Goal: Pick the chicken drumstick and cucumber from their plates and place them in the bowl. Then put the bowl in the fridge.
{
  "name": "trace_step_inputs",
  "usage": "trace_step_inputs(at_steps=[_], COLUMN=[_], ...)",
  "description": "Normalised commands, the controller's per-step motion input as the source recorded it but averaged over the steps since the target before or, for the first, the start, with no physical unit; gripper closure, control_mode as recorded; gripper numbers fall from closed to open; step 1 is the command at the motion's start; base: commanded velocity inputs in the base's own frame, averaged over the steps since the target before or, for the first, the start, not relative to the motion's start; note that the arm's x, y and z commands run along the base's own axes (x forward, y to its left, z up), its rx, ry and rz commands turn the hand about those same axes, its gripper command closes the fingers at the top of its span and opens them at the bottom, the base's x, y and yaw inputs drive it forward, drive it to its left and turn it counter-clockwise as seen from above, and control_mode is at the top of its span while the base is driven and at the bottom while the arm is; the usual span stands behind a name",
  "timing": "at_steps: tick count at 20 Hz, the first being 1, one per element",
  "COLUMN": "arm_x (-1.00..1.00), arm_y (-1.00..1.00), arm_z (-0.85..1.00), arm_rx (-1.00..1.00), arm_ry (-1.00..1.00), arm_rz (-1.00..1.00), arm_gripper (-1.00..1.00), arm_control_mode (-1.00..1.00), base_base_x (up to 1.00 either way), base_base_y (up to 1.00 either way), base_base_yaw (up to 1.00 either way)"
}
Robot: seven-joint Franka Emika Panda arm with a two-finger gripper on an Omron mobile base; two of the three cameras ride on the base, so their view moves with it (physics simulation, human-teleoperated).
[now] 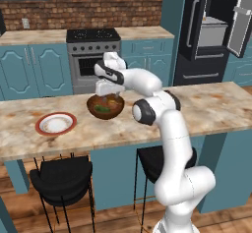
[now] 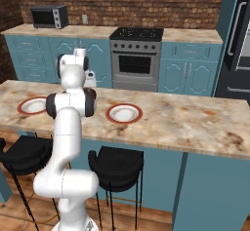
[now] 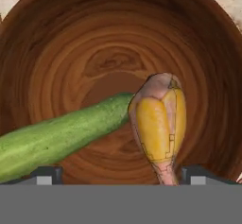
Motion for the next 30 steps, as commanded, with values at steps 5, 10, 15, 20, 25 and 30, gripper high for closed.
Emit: trace_step_inputs(at_steps=[5,10,15,20,25,30], arm_x=[-0.43,-0.45,-0.53,-0.49,-0.43,-0.12], arm_y=[-0.15,-0.08,0.0,-0.04,-0.16,-0.08], arm_z=[0.17,-0.04,-0.22,-0.1,0.02,0.21], arm_rx=[0.0,-0.01,-0.09,-0.18,-0.13,-0.02], arm_ry=[0.01,0.04,0.0,-0.11,-0.09,0.0], arm_rz=[-0.38,-0.55,-0.57,-0.54,-0.48,-0.15], arm_gripper=[-1.0,-1.0,-1.0,-1.0,-1.0,-1.0], arm_control_mode=[-1.0,-1.0,-1.0,-1.0,-1.0,-1.0], base_base_x=[0.0,0.0,0.0,0.0,0.0,0.0], base_base_y=[0.0,0.0,0.0,0.0,0.0,0.0], base_base_yaw=[0.0,0.0,0.0,0.0,0.0,0.0])
